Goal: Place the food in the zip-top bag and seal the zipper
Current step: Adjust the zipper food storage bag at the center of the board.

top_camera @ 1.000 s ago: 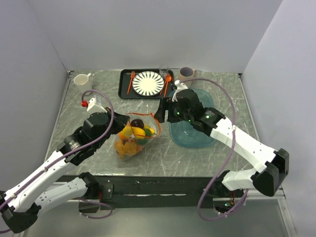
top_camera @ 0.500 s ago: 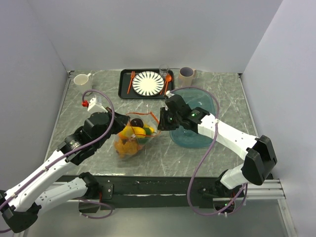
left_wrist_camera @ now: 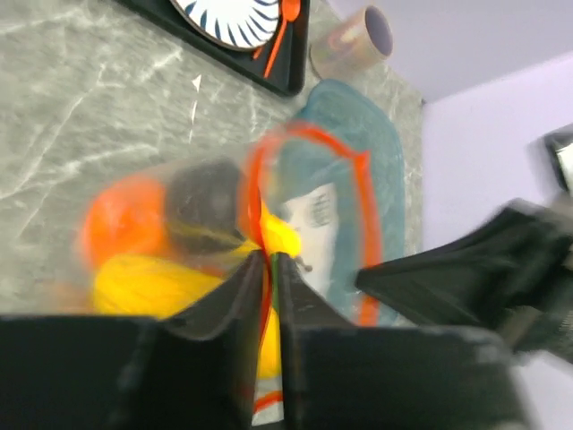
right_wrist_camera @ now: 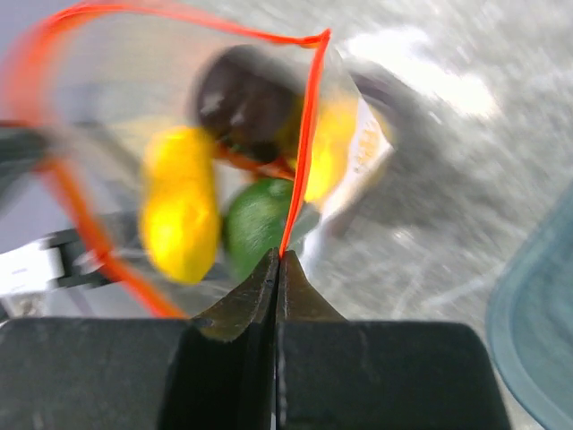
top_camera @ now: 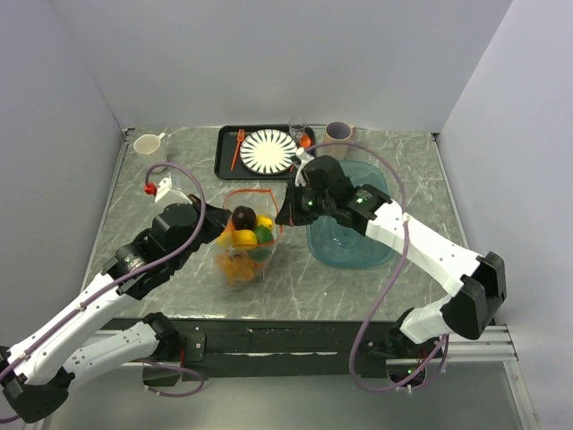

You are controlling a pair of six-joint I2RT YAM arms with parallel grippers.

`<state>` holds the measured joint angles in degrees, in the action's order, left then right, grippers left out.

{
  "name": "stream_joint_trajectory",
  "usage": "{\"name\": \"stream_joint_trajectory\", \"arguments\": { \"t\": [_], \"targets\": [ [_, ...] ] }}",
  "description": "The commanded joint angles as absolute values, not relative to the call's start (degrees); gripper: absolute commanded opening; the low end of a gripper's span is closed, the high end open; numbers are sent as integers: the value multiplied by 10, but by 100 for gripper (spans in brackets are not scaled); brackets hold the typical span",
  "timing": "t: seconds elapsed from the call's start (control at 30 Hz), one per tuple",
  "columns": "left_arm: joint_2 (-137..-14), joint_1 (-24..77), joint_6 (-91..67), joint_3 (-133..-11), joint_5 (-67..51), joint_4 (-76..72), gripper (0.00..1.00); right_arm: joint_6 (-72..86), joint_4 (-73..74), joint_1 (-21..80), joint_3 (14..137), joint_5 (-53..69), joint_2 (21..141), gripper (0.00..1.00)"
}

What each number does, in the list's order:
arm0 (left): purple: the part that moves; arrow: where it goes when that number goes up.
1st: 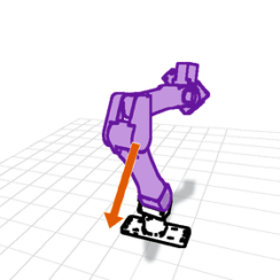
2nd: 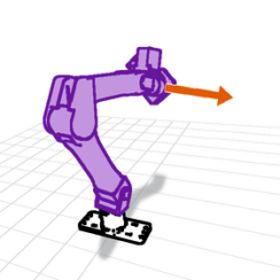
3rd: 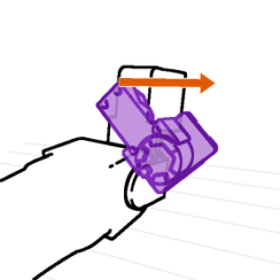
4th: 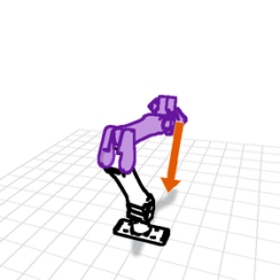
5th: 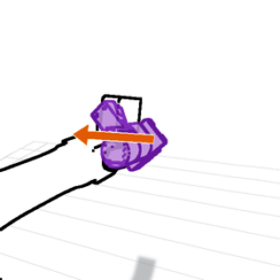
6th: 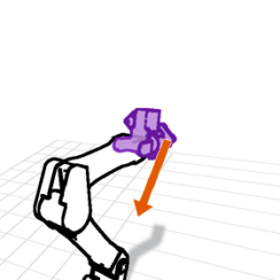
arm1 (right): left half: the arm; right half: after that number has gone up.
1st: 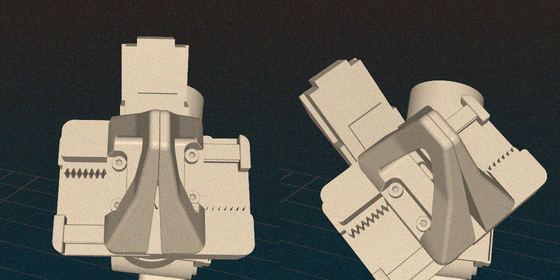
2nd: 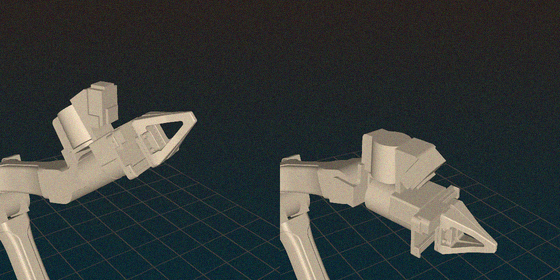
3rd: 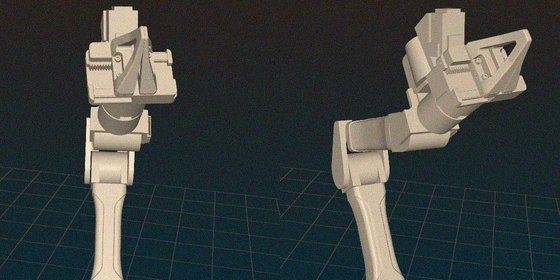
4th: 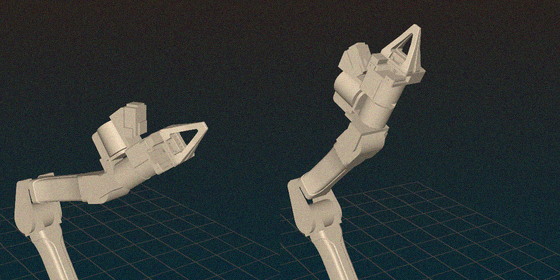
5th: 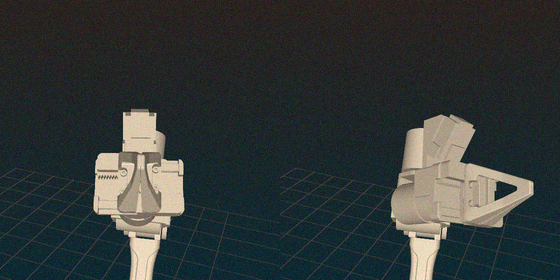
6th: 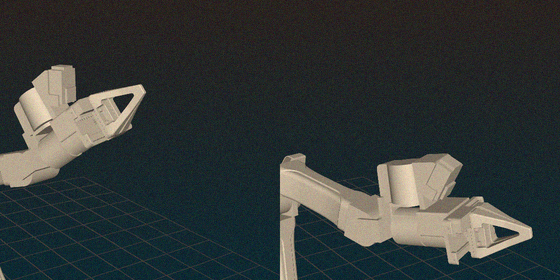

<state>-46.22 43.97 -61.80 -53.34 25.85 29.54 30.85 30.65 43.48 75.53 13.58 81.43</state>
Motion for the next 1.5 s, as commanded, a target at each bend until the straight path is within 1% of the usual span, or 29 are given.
{"name": "stream_joint_trajectory", "arguments": {
  "t": [0.0,0.03,0.07,0.1,0.17,0.23,0.27,0.3,0.43,0.53,0.63,0.73,0.8,0.9,1.07,1.13,1.17,1.23,1.27,1.33,1.4,1.43,1.47],
  "targets": [
    [-524,405,-516,-621,222,378,11,278,257,435,826,193,791,0],
    [-555,397,-537,-651,228,431,2,272,279,437,847,182,806,0],
    [-579,397,-551,-670,236,452,1,249,325,439,872,174,832,0],
    [-597,397,-552,-682,226,455,1,242,334,441,903,178,840,0],
    [-582,397,-551,-671,205,399,1,243,326,443,910,170,841,0],
    [-525,397,-553,-631,199,315,1,249,309,442,903,169,839,0],
    [-506,397,-549,-621,205,296,1,247,340,441,933,164,857,0],
    [-484,396,-544,-618,211,291,1,244,356,442,949,159,867,0],
    [-500,387,-538,-684,241,367,1,257,326,443,940,168,867,0],
    [-496,387,-532,-686,243,360,1,265,324,442,946,163,883,0],
    [-492,388,-531,-673,234,347,1,276,318,441,934,147,910,0],
    [-500,387,-520,-657,195,327,1,283,334,441,917,129,932,0],
    [-525,388,-530,-646,191,343,1,294,305,438,871,133,932,0],
    [-541,388,-533,-593,154,313,1,305,291,433,834,125,936,0],
    [-544,388,-545,-532,73,222,1,327,280,429,775,77,904,0],
    [-545,388,-540,-522,32,183,2,338,279,422,754,59,885,0],
    [-551,388,-539,-525,23,182,1,340,280,420,749,53,882,0],
    [-555,388,-534,-526,-4,173,5,346,280,416,733,41,871,0],
    [-558,388,-533,-528,-9,168,14,349,278,414,727,41,869,0],
    [-554,388,-538,-528,-16,166,27,358,265,413,707,37,861,0],
    [-533,388,-548,-522,-10,169,44,364,259,410,697,39,858,0],
    [-520,388,-562,-514,-3,172,59,367,256,410,689,38,856,0],
    [-492,388,-569,-510,18,177,61,367,255,410,686,38,856,0]
  ]
}}
